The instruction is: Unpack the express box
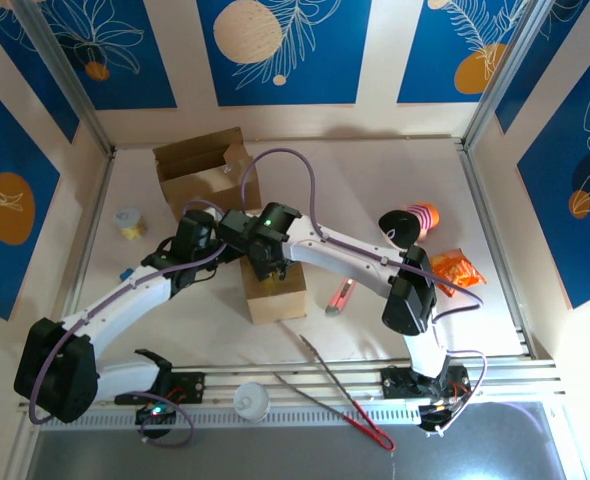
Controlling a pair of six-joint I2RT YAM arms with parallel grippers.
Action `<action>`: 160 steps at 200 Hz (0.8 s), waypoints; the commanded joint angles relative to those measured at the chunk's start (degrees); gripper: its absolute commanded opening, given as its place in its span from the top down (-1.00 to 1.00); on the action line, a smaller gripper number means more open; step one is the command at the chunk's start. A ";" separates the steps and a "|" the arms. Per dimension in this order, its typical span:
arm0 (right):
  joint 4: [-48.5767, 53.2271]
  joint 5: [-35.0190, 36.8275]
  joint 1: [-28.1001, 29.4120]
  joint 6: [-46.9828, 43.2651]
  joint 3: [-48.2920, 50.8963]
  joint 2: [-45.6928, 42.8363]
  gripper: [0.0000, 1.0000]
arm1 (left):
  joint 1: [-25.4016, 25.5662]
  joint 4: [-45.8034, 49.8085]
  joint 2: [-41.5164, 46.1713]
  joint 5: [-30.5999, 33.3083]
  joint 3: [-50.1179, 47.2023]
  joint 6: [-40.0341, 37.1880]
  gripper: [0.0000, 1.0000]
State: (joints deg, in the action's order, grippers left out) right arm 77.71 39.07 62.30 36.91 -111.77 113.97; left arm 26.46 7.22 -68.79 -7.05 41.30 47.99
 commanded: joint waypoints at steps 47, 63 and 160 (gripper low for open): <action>11.61 5.35 0.63 6.86 -6.91 8.20 -0.59 | -0.27 -0.23 -0.29 -1.61 -0.94 0.17 -1.00; 12.44 6.03 0.83 8.55 -7.58 8.94 -0.55 | -0.27 -0.32 -0.35 -1.83 -0.96 0.06 -0.99; 23.81 18.43 2.43 15.44 -14.73 12.15 -0.43 | -0.27 0.01 -0.60 -1.83 -1.30 -0.53 -0.99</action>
State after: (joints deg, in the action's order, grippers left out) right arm 92.68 51.22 64.62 48.62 -124.88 123.72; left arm 26.33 6.52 -68.86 -7.94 40.91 47.97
